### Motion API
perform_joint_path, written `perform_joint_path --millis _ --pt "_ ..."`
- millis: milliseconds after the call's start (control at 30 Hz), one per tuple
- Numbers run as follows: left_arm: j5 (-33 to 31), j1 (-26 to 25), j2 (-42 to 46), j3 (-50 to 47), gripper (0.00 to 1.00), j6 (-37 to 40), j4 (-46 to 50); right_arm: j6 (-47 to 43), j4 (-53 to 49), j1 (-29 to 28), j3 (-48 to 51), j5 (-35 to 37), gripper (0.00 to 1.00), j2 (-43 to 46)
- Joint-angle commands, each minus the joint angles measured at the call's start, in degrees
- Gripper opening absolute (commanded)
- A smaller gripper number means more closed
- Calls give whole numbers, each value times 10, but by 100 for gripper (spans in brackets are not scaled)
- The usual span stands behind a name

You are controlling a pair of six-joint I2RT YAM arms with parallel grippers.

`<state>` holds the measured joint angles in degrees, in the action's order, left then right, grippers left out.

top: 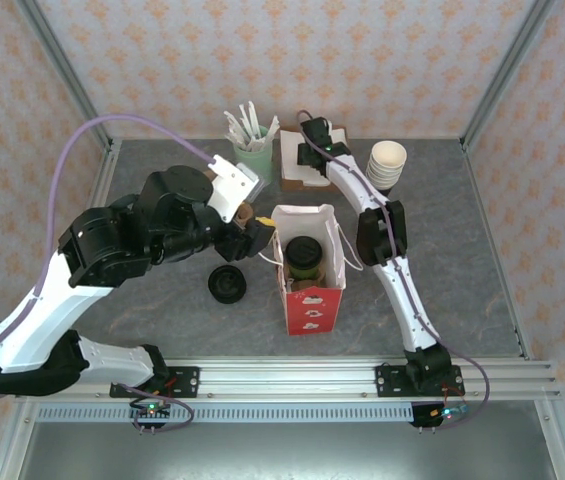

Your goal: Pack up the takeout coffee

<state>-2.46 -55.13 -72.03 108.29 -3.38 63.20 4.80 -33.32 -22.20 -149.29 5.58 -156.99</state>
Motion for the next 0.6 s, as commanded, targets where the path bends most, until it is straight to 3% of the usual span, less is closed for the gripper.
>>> perform_joint_path --millis 0,433,567 --pt "-35 -3 17 -23 70 -15 -23 -3 21 1 -28 19 74 -16" --pt "-49 -3 19 -33 71 -28 -30 -6 28 2 -22 6 61 -26" --pt "-52 -2 17 -30 71 -28 -26 -8 29 2 -24 -1 51 -24"
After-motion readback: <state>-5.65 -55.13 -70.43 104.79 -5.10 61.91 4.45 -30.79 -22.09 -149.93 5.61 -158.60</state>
